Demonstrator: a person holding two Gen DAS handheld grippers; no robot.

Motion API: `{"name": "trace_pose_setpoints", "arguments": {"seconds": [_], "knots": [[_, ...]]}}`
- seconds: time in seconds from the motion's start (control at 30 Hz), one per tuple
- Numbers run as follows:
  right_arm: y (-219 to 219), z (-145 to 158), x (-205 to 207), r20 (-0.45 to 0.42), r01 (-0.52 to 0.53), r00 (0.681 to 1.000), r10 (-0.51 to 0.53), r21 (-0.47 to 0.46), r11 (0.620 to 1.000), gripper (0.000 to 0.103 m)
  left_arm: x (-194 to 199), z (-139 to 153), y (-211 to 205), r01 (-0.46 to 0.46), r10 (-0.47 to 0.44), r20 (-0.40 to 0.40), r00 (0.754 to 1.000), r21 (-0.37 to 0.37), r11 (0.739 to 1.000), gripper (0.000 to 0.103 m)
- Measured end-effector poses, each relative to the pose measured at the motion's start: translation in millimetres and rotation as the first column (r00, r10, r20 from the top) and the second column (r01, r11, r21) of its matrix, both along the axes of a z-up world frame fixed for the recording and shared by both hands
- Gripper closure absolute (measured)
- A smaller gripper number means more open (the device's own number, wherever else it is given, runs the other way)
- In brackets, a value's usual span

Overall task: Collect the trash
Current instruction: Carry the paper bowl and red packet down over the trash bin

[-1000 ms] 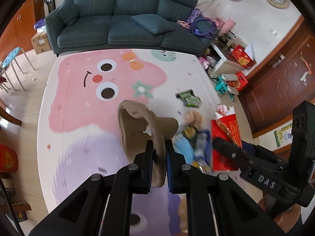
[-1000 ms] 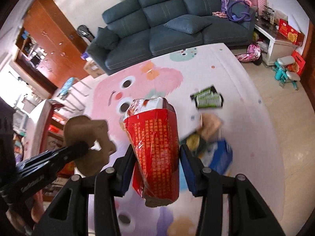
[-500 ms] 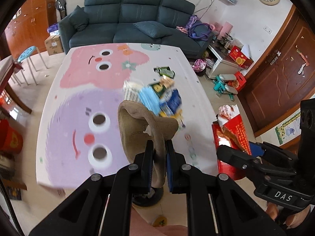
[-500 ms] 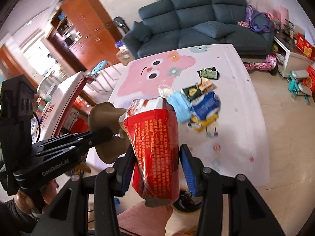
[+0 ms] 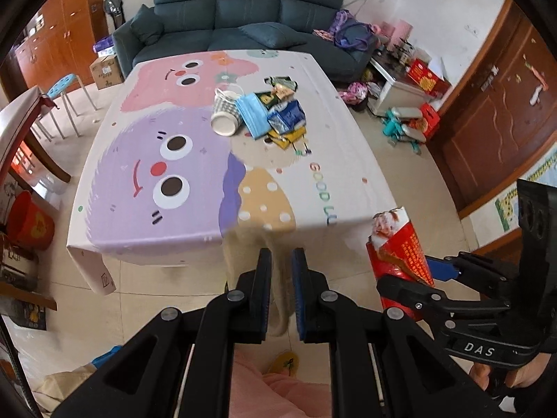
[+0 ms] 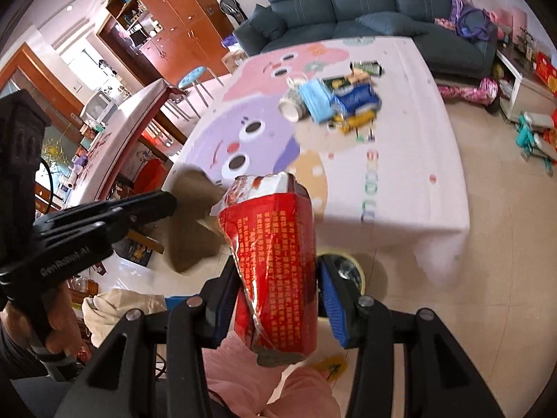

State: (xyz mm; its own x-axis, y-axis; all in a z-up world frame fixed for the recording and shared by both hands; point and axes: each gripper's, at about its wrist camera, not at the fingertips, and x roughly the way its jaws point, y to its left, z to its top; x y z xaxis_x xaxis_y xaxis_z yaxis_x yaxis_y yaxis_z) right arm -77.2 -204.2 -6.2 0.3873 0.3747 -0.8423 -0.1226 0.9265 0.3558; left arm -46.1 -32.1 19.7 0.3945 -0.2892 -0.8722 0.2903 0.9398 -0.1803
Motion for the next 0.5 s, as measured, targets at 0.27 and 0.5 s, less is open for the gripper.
{"name": "trace_pose_setpoints", "arguments": {"seconds": [0.27,0.5], "knots": [[4.4,-73.2,-14.4,-0.132,0.123,0.984,-0.118,0.028,0.992,0.057,-14.6,-65.7,-5.8,0.082,-0.080,-0.082,0.993,0.012,0.997,0.093],[0.8,-183.0,-13.6,-0.234,0.249,0.941,-0.244,-0.006,0.968,0.057,-10.5,-169.4,-7.2,0.113,-0.121,-0.159,0.980,-0.060,0.992,0.093]]}}
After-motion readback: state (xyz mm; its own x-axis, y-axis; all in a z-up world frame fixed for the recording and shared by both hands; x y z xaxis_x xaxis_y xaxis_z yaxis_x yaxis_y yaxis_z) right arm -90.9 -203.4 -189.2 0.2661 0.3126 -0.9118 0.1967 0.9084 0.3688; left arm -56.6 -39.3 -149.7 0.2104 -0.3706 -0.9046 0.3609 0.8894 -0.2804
